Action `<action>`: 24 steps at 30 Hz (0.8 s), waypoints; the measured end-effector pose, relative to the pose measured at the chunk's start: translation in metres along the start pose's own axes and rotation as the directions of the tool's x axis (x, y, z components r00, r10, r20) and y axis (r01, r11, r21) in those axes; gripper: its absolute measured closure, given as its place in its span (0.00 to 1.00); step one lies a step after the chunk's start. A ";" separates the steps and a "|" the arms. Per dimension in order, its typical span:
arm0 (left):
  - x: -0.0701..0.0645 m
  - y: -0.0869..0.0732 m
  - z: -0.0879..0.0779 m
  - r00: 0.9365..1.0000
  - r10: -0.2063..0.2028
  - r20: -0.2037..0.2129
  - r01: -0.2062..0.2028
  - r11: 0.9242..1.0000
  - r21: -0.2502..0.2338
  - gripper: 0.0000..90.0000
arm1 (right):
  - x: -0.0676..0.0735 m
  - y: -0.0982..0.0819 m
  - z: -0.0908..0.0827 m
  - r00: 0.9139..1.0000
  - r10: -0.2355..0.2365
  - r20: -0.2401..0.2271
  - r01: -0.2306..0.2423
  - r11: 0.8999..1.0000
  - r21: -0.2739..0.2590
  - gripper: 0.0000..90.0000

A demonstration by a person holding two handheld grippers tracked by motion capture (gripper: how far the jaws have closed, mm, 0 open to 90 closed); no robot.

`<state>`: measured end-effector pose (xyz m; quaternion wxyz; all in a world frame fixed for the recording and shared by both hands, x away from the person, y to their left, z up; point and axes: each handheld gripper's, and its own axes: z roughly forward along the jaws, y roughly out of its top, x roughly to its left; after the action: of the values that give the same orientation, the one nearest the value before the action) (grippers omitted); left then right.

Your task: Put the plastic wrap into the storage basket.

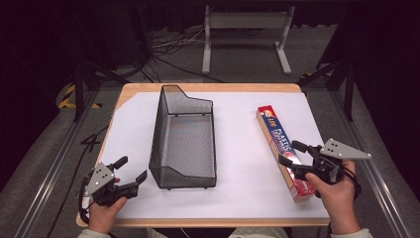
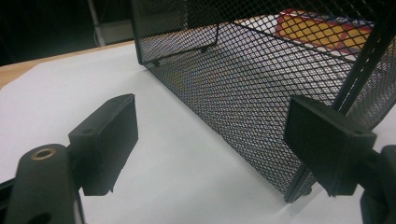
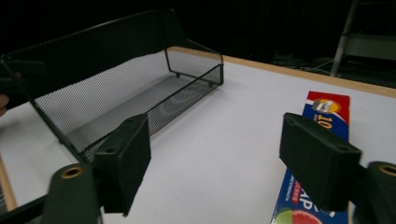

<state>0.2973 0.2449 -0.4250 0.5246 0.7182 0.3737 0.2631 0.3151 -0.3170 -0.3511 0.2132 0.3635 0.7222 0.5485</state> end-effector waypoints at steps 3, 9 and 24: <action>0.000 0.000 0.000 1.000 -0.002 -0.005 0.002 1.000 0.002 0.21 | -0.001 0.000 0.003 0.999 0.003 0.053 -0.003 1.000 -0.015 0.20; -0.001 -0.001 0.000 1.000 -0.002 -0.017 0.002 1.000 0.013 0.21 | -0.004 0.006 0.018 0.980 -0.002 0.201 -0.003 1.000 0.023 0.17; -0.001 -0.003 -0.002 1.000 0.002 -0.025 -0.001 1.000 0.013 0.21 | -0.031 0.034 0.054 0.952 0.011 0.306 -0.046 0.993 0.107 0.27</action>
<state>0.2942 0.2454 -0.4270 0.5151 0.7187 0.3813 0.2698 0.3828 -0.3019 -0.3386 0.2934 0.4655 0.7053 0.4470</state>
